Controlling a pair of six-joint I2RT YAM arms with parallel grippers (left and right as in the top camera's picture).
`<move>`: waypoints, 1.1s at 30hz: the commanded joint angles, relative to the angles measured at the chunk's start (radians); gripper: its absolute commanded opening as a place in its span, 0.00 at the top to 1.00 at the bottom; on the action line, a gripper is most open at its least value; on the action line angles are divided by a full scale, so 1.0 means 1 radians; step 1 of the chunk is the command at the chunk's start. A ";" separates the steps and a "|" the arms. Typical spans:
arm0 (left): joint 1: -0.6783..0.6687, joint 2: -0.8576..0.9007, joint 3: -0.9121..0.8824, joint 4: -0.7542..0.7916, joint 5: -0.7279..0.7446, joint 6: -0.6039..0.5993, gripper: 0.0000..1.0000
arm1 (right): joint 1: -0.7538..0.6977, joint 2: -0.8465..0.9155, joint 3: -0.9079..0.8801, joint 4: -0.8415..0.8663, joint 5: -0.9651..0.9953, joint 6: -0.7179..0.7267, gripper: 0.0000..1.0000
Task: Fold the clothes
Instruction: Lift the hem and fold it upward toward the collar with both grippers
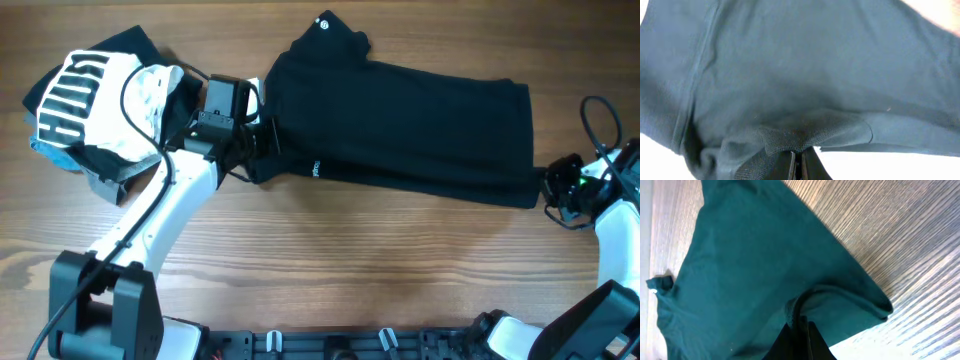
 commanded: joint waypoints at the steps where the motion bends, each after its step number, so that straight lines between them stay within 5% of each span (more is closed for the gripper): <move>1: 0.004 -0.023 0.023 -0.078 0.010 0.023 0.96 | -0.014 -0.024 0.029 -0.032 -0.011 0.021 0.96; 9: 0.002 -0.158 0.041 -0.409 0.058 0.023 0.96 | -0.082 -0.153 0.066 -0.363 0.153 -0.002 0.96; 16: 0.002 -0.173 0.041 -0.667 0.058 0.022 0.96 | -0.086 -0.208 0.066 -0.441 0.313 -0.047 0.96; 24: 0.001 -0.172 0.041 -0.736 0.056 0.021 0.96 | -0.086 -0.211 0.066 -0.459 0.302 -0.056 0.96; 33: -0.021 -0.132 0.040 -0.487 0.030 0.023 0.96 | -0.074 -0.175 0.064 -0.357 0.170 -0.061 0.96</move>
